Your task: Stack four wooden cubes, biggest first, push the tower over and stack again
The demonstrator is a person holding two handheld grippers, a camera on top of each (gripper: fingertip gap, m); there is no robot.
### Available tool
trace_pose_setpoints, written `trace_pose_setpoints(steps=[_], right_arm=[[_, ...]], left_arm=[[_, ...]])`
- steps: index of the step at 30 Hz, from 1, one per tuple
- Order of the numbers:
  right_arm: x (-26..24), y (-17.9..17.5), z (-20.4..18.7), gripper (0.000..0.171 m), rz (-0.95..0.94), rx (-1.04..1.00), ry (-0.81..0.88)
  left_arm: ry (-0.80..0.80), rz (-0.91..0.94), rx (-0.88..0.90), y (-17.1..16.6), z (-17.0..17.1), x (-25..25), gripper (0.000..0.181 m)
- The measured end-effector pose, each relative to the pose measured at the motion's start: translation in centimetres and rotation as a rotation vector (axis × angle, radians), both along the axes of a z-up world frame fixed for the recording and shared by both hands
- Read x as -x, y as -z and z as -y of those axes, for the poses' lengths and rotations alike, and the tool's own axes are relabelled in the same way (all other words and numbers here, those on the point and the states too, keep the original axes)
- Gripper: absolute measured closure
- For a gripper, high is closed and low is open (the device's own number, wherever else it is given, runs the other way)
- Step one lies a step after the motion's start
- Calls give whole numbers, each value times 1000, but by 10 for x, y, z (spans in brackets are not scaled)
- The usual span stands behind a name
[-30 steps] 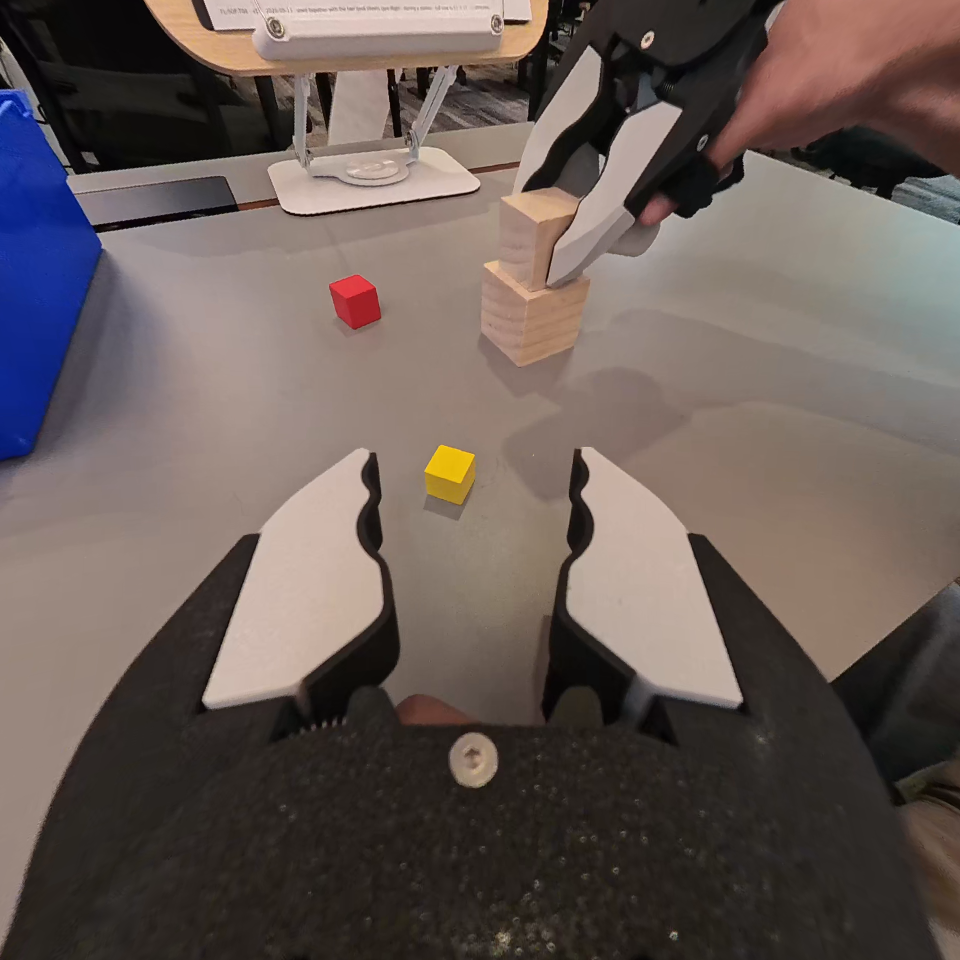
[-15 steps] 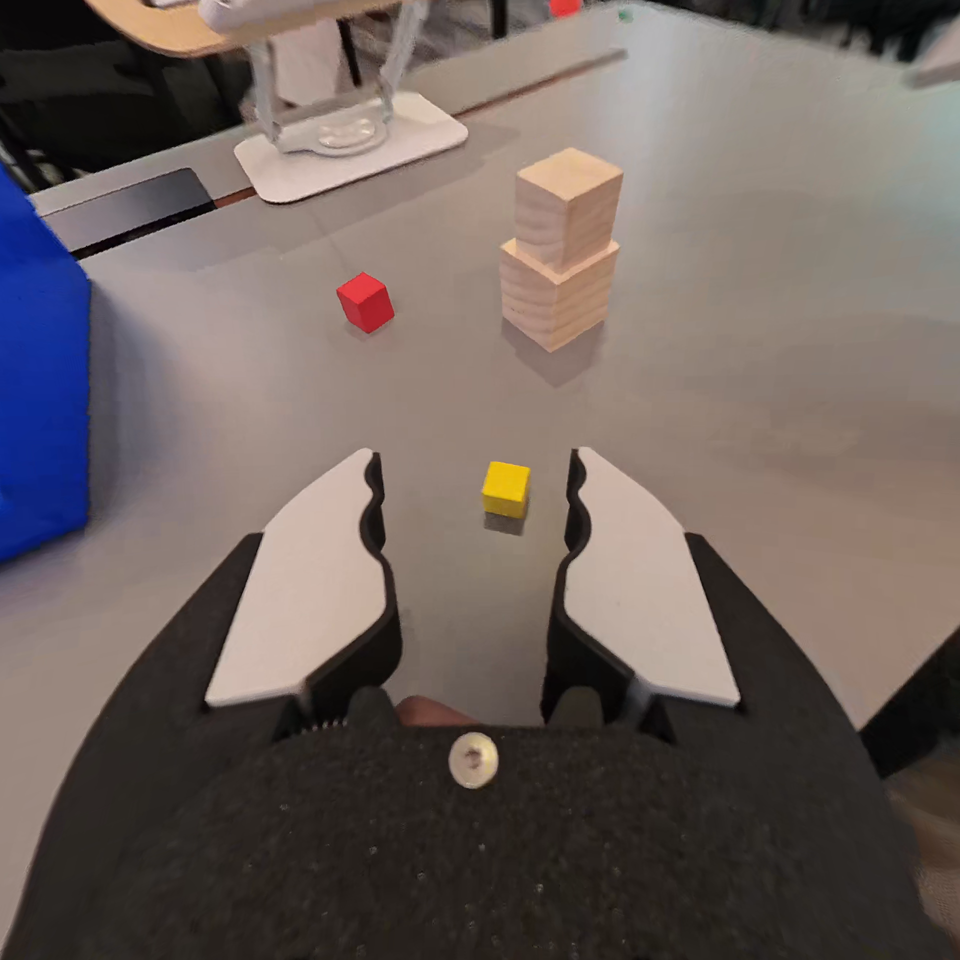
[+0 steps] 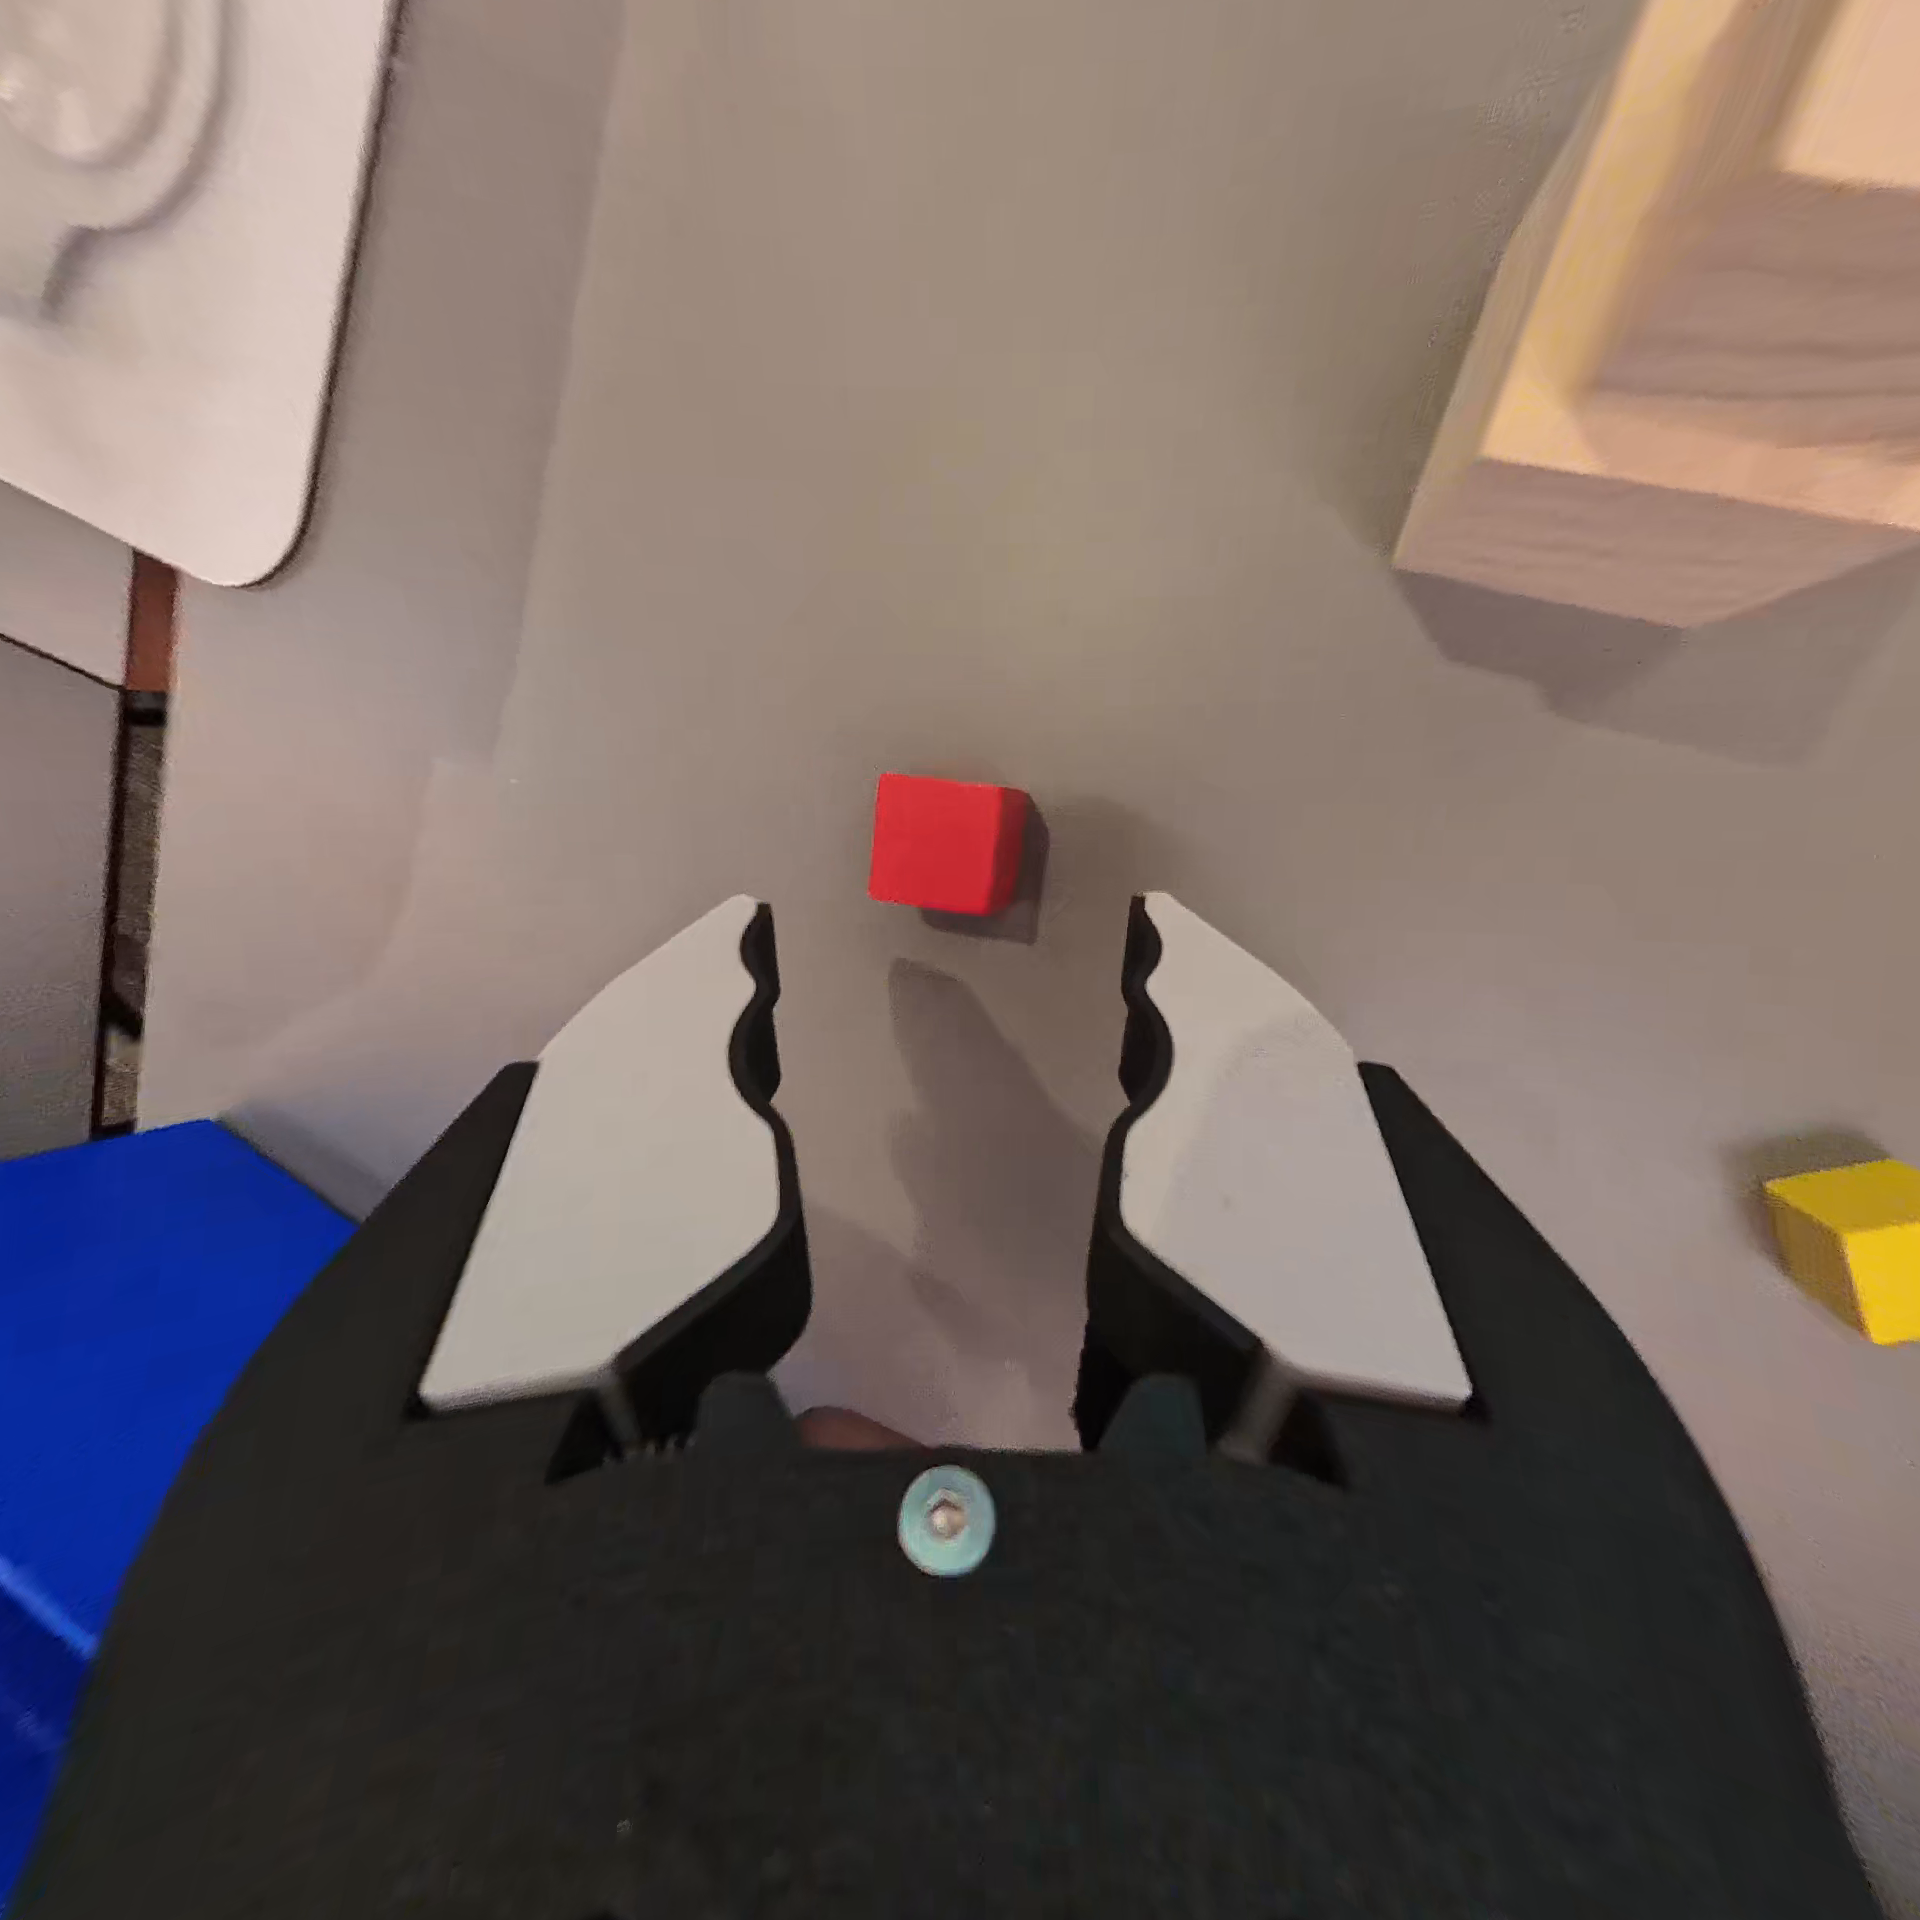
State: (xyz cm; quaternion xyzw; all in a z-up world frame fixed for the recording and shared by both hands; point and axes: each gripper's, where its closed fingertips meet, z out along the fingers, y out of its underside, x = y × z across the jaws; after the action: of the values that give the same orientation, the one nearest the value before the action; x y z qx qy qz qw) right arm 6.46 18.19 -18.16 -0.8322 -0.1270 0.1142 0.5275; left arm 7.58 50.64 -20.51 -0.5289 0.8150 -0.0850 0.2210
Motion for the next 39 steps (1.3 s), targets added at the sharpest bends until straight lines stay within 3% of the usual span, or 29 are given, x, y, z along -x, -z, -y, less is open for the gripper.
trace_pose_setpoints(steps=[6, 7, 8, 13, 16, 20, 22, 24, 28, 39], right_arm=[[-5, -4, 4, 107, -53, -14, 1], [-5, -4, 4, 107, -61, -15, -2], [-5, -3, 4, 107, -62, -14, -3], [-3, 1, 3, 107, -56, 1, -10], [-4, 0, 3, 108, -68, -1, -7], [-6, 0, 3, 109, -76, -1, 0], [-6, 0, 4, 110, -70, 4, 2], [-5, 1, 4, 110, -60, 7, 3], [-3, 3, 5, 110, -47, 15, -2], [1, 6, 6, 112, -39, 33, -16]], left_arm=[[19, -171, 42, 31, -5, -8, 122], [15, -155, 71, 31, -3, -12, 128], [12, -154, 80, 31, -3, -14, 149], [44, -184, 105, 29, -2, -10, 153], [77, -113, 144, -4, 13, -17, 153], [177, -9, 179, -71, 64, -30, 153], [250, -6, 192, -88, 96, -31, 153], [299, -44, 167, -87, 116, -29, 153], [289, -123, 74, -66, 122, -32, 153], [231, -145, 151, -58, 124, -39, 153]])
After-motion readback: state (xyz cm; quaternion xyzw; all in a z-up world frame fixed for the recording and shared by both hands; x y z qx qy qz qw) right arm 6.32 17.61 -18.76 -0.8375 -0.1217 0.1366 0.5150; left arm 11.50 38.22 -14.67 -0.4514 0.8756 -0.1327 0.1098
